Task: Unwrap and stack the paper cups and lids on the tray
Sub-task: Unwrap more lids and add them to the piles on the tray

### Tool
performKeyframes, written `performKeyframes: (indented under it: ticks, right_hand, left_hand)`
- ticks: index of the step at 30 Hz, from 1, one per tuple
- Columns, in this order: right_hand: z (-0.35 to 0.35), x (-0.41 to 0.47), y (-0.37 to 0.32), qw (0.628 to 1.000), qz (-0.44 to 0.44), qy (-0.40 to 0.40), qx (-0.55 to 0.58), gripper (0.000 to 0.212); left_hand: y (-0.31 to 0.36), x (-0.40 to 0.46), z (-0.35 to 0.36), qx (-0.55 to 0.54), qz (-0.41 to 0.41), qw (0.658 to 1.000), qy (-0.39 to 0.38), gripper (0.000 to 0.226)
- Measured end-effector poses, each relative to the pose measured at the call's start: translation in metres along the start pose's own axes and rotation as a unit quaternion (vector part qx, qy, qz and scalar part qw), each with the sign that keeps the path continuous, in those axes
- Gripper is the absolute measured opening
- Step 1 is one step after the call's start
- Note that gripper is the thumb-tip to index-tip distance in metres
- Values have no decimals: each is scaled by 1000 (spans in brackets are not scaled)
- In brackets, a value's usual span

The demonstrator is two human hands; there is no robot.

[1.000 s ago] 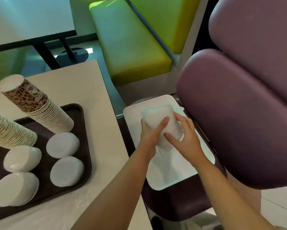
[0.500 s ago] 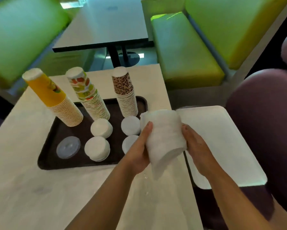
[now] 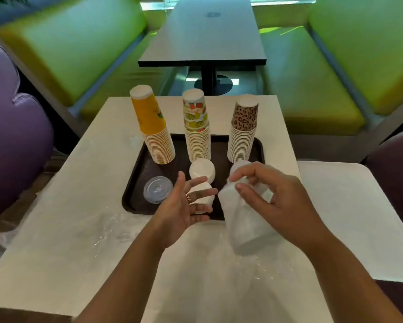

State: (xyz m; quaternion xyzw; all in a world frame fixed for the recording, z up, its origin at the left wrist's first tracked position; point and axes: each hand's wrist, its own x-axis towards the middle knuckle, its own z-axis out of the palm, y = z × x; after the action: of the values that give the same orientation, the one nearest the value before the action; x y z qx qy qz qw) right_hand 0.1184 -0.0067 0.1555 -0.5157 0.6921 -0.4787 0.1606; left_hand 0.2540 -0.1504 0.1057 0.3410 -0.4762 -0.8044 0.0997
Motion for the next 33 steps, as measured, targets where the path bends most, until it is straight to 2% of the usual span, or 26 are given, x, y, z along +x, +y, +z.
performKeyframes:
  ticks: [4,6,8,14,16,18,21,24,25,26,28,30,33]
  right_hand:
    - [32,0,-16,997,-23,-55,-48,13]
    - [49,-1,-21,996,-29,-69,-51,12]
    - [66,-1,-26,995,-24,-78,-49,11]
    - [103,3,-32,991,62,-97,-64,29]
    - [110,5,-32,983,112,-125,-75,35]
    - [116,4,-29,974,136,-149,-101,31]
    - [128,2,-25,976,153,-105,-114,20]
    - [137,-4,-23,984,172,-15,-49,18]
    - [140,-6,-22,982,189,9,-9,14]
    - [143,-8,-22,976,212,20,37,10]
    - [151,-12,-24,962,245,18,122,10]
    - [157,-15,-27,951,251,5,181,9]
    - [157,-16,-29,939,267,-2,216,12]
  left_hand:
    - [0,-27,-19,117,68,989,-65,44]
    - [-4,-38,-31,183,89,972,-121,44]
    - [-7,-44,-43,244,103,954,-139,47]
    - [-12,-36,-81,313,185,926,-100,19]
    - [-12,-32,-93,352,208,909,-80,20]
    - [-14,-29,-100,358,217,905,-79,23]
    - [-16,-31,-104,348,229,908,-54,15]
    - [-15,-38,-107,382,291,877,18,13]
    - [-15,-43,-106,367,298,880,39,13]
    - [-13,-49,-104,329,278,901,44,12]
    - [-9,-60,-98,232,191,953,22,30]
    - [-12,-66,-92,196,141,970,15,43]
    - [-20,-67,-85,118,105,987,36,27]
